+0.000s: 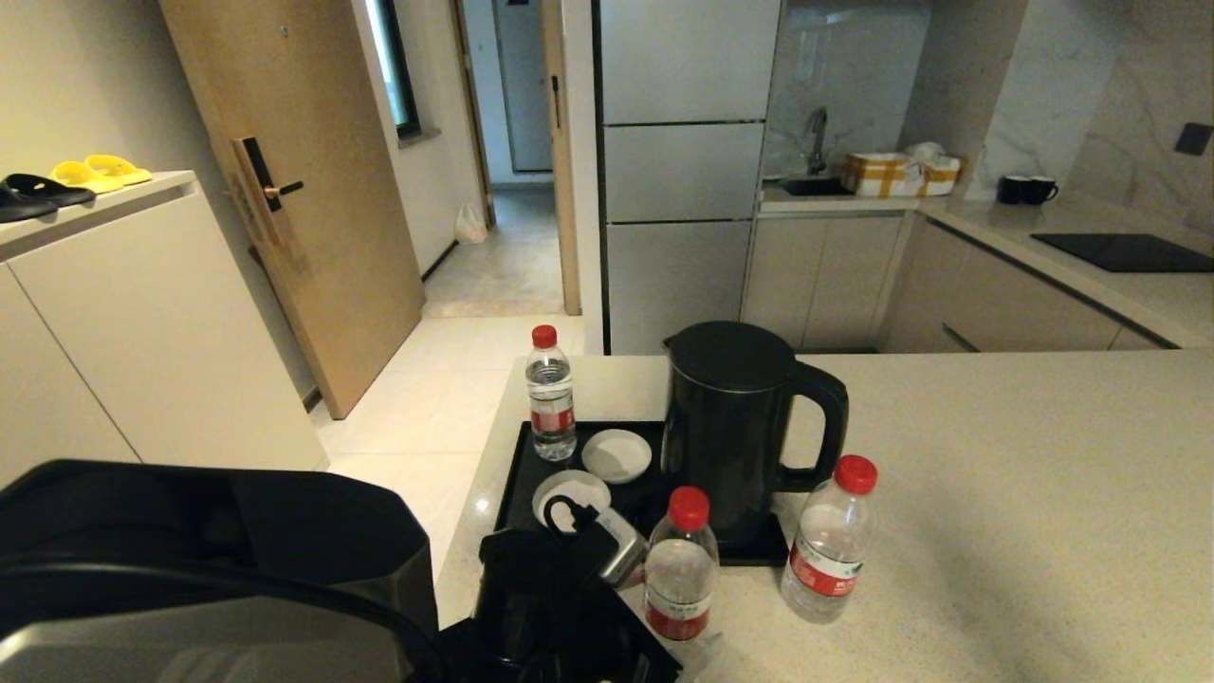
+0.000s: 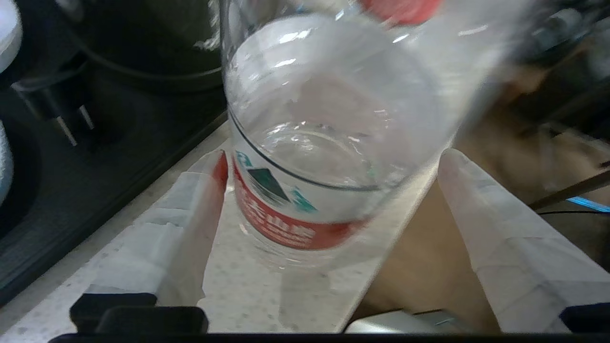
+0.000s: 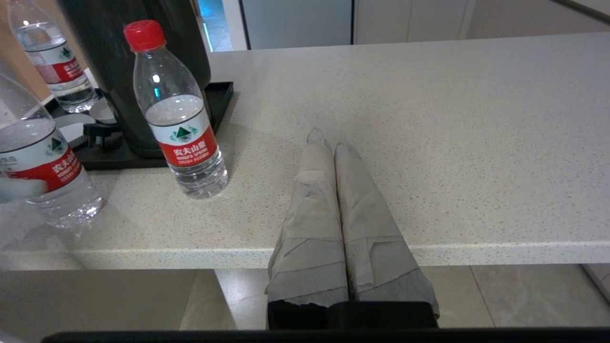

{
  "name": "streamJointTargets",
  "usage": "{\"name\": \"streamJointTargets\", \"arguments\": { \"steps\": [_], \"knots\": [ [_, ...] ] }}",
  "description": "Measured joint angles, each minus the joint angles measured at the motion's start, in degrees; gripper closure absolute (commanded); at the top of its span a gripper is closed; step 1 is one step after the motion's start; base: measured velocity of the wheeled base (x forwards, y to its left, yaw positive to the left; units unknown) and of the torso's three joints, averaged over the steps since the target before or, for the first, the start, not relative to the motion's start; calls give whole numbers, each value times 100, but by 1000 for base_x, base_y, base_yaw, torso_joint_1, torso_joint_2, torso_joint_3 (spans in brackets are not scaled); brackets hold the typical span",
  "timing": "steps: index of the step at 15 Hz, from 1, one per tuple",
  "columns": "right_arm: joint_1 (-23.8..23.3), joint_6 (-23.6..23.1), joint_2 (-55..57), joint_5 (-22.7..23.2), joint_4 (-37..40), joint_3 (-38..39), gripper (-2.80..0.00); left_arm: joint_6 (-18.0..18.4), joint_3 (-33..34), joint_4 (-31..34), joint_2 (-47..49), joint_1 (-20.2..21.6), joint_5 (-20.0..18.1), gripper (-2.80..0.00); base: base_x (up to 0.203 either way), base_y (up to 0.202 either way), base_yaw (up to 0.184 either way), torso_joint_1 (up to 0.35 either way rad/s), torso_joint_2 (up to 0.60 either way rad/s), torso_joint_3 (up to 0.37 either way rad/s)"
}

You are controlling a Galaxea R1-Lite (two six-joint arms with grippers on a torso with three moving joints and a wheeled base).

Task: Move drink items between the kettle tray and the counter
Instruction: Return the bottled water to its original position

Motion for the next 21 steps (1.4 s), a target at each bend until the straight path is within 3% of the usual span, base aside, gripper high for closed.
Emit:
{"name": "streamJointTargets", "arguments": {
  "steps": [8, 11, 12, 13, 15, 21],
  "knots": [
    [-1, 2, 0, 0, -1, 0, 0, 292, -627, 535, 202, -4, 605, -280, 0, 0, 0, 0, 0, 0],
    [5, 2, 0, 0, 1, 0, 0, 309, -732, 781, 222, 9, 645, -280, 0, 0, 0, 0, 0, 0],
    [5, 2, 0, 0, 1, 0, 0, 304, -769, 841, 222, 14, 658, -79, 0, 0, 0, 0, 0, 0],
    [5, 2, 0, -1, 1, 0, 0, 304, -808, 910, 222, 21, 750, 0, 0, 0, 0, 0, 0, 0],
    [2, 2, 0, 2, 0, 0, 0, 298, -898, 942, 203, 32, 1005, 0, 0, 0, 0, 0, 0, 0],
    [-1, 2, 0, 0, -1, 0, 0, 276, -739, 948, -357, 292, 1033, 0, 0, 0, 0, 0, 0, 0]
  ]
}}
